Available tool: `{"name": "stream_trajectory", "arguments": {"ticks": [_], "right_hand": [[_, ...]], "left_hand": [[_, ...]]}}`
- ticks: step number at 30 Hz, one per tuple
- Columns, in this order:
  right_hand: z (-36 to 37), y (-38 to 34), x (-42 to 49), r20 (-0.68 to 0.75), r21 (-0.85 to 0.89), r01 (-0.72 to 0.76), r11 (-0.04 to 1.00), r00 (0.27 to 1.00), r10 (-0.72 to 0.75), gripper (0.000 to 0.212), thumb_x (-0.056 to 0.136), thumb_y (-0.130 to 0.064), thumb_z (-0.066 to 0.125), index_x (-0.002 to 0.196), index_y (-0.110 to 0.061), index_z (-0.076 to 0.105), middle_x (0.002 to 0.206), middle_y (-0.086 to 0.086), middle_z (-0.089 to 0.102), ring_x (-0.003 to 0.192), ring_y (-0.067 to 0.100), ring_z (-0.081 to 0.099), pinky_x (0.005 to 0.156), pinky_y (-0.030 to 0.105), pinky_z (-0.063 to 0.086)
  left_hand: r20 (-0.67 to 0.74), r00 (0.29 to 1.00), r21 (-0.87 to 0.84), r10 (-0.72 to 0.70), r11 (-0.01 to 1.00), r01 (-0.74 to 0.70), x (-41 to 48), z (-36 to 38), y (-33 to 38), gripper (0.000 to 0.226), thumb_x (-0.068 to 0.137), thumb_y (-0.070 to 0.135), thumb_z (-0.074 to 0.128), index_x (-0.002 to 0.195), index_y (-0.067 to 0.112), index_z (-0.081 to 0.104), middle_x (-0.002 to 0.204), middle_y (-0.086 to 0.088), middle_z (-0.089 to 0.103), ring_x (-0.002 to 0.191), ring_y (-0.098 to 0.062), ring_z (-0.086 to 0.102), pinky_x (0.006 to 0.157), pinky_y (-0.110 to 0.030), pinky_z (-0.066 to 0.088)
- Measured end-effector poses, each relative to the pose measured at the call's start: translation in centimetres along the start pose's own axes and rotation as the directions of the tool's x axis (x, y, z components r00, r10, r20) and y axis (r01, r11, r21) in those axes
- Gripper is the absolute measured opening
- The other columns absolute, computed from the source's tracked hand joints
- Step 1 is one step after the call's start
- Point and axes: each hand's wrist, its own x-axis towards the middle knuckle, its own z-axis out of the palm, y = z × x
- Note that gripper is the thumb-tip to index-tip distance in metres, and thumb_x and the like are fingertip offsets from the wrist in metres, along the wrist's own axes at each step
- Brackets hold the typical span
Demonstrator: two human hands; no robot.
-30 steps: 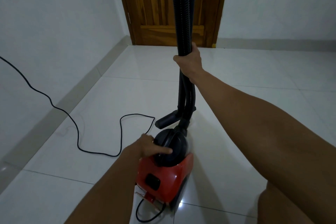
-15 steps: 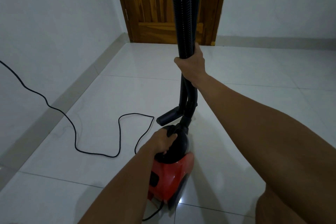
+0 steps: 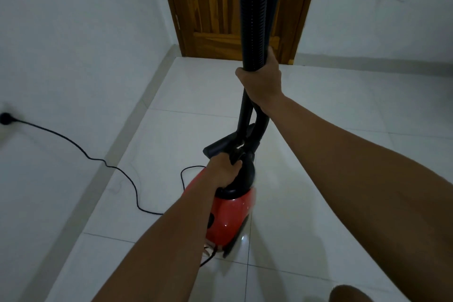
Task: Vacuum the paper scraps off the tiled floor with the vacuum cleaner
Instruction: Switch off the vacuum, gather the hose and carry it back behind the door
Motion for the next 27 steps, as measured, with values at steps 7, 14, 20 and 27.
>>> {"name": "stream_trajectory", "arguments": {"ticks": [7, 14, 20, 27], "right_hand": [[-1.4, -16.4, 5.4, 0.004, 0.019, -0.08, 0.997, 0.997, 0.08, 0.06, 0.079, -0.012, 0.076, 0.134, -0.015, 0.05, 0.106, -0.002, 0.06, 0.088, 0.012, 0.059, 0.061, 0.011, 0.043], [-2.5, -25.2, 10.6, -0.008, 0.048, -0.083, 0.995, 0.997, 0.083, 0.065, 0.078, -0.011, 0.077, 0.137, -0.014, 0.049, 0.108, -0.001, 0.06, 0.098, 0.019, 0.061, 0.078, 0.028, 0.053], [-1.8, -25.4, 18.1, 0.023, 0.044, -0.079, 0.996, 0.997, 0.078, 0.065, 0.079, -0.01, 0.076, 0.138, -0.015, 0.049, 0.106, 0.002, 0.061, 0.095, 0.019, 0.061, 0.073, 0.027, 0.05], [0.9, -21.4, 31.9, 0.081, 0.046, -0.116, 0.992, 0.99, 0.112, 0.068, 0.076, -0.013, 0.079, 0.137, -0.012, 0.05, 0.113, 0.009, 0.065, 0.104, 0.026, 0.064, 0.084, 0.039, 0.06]], "left_hand": [[0.034, 0.999, 0.067, -0.003, 0.998, 0.001, -5.8, -14.1, 9.2, 0.037, 0.1, 0.038, 0.049, 0.113, 0.007, 0.066, 0.095, -0.009, 0.07, 0.081, -0.018, 0.063, 0.071, -0.028, 0.046], [0.059, 0.997, 0.105, -0.044, 0.994, 0.037, -7.0, -24.1, 16.1, 0.045, 0.098, 0.043, 0.051, 0.117, 0.004, 0.065, 0.096, -0.014, 0.072, 0.087, -0.028, 0.069, 0.082, -0.038, 0.058], [0.03, 0.999, 0.163, -0.035, 0.986, 0.029, -1.6, -29.5, 20.3, 0.05, 0.097, 0.045, 0.052, 0.126, 0.005, 0.061, 0.104, -0.014, 0.07, 0.087, -0.027, 0.068, 0.084, -0.036, 0.057], [0.042, 0.992, 0.121, -0.118, 0.986, 0.112, 9.7, -33.6, 23.3, 0.045, 0.099, 0.04, 0.052, 0.124, 0.003, 0.06, 0.102, -0.017, 0.071, 0.086, -0.033, 0.071, 0.078, -0.039, 0.059]]}}
